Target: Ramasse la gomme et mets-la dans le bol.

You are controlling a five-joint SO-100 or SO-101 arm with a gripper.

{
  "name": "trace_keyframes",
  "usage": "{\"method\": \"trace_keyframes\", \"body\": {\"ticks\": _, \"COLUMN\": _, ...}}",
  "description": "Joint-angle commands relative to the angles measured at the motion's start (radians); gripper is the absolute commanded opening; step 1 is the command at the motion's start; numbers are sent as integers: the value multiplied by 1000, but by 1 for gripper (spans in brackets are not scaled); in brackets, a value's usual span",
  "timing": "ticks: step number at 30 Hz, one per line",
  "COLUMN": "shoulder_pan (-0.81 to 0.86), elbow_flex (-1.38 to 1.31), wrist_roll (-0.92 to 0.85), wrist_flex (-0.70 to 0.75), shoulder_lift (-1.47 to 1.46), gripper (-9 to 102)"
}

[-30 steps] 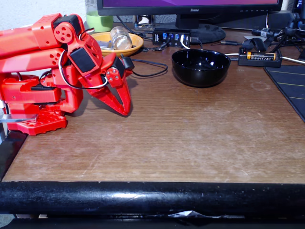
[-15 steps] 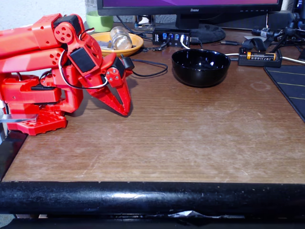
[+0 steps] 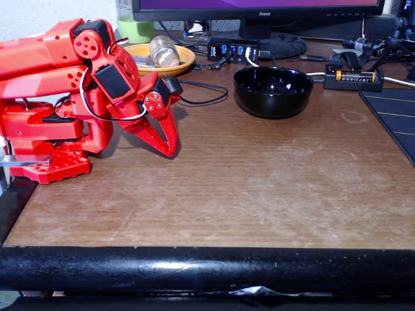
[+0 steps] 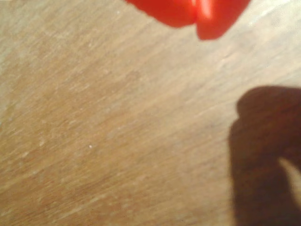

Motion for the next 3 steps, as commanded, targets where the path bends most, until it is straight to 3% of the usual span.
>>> {"method": "trace_keyframes", "body": {"ticks": 1, "shoulder_pan": -2, "elbow_flex": 25, "wrist_roll": 9, "wrist_flex": -9, "shoulder_lift": 6, "gripper": -6}}
{"method": "trace_keyframes", "body": {"ticks": 3, "shoulder_pan": -2, "elbow_flex": 25, "wrist_roll": 9, "wrist_flex": -9, "shoulder_lift": 6, "gripper": -6}}
